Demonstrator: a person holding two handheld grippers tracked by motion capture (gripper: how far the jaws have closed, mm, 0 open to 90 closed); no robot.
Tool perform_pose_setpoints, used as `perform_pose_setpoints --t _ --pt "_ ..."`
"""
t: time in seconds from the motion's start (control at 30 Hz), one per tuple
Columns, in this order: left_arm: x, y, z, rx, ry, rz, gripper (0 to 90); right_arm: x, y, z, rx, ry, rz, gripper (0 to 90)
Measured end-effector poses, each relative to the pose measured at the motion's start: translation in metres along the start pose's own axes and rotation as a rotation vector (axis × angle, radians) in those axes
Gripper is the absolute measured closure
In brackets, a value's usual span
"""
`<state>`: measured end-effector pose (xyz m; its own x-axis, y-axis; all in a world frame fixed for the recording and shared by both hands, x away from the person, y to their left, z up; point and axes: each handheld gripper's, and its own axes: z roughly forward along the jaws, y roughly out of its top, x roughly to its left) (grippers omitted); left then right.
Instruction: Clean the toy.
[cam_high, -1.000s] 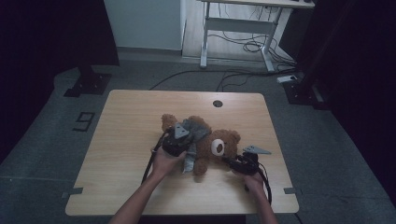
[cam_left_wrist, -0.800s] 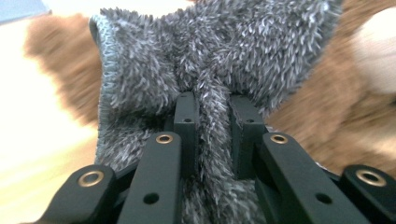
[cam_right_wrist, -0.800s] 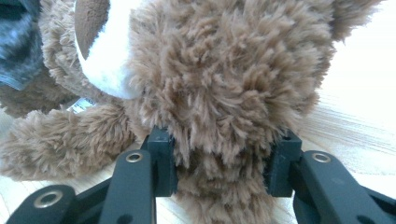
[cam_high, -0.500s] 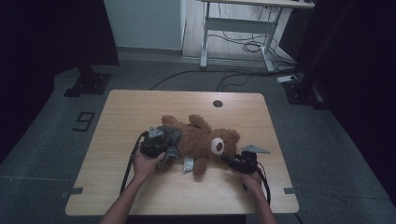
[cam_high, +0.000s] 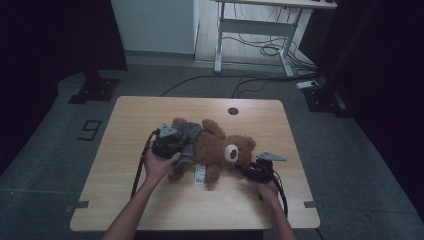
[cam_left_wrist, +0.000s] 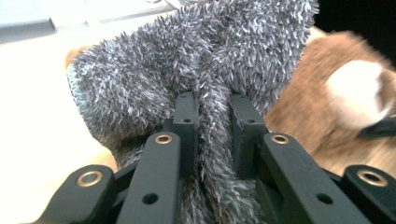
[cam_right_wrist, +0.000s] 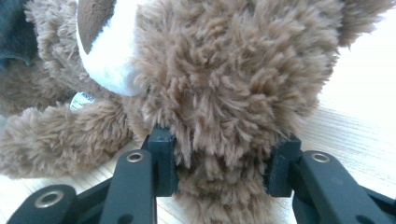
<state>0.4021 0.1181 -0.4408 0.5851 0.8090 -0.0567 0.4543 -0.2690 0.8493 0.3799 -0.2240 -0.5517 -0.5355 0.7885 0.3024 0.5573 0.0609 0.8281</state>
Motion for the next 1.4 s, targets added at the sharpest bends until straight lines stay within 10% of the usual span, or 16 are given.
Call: perform_pose_setpoints --t 0.17,0.37,0.87,1.13,1.4 --pt "-0.017 0.031 0.025 0.039 -0.013 0.037 74.7 -0.002 0.000 -0.001 0.000 0.005 -0.011 55.6" --pt "-0.015 0.020 0.060 0.086 -0.016 -0.016 74.8 -0.004 0.000 -0.003 0.004 0.009 -0.025 55.1" --pt "-0.015 -0.020 0.045 0.051 -0.047 -0.028 76.5 -0.003 0.001 -0.015 0.032 0.040 -0.031 26.6" --pt "-0.022 -0.033 0.035 0.022 -0.047 -0.022 76.6 0.004 0.028 -0.036 -0.085 0.015 0.001 12.1" --pt "-0.023 -0.043 0.028 -0.001 -0.071 -0.043 76.6 0.020 0.058 0.001 -0.062 -0.038 0.046 3.3"
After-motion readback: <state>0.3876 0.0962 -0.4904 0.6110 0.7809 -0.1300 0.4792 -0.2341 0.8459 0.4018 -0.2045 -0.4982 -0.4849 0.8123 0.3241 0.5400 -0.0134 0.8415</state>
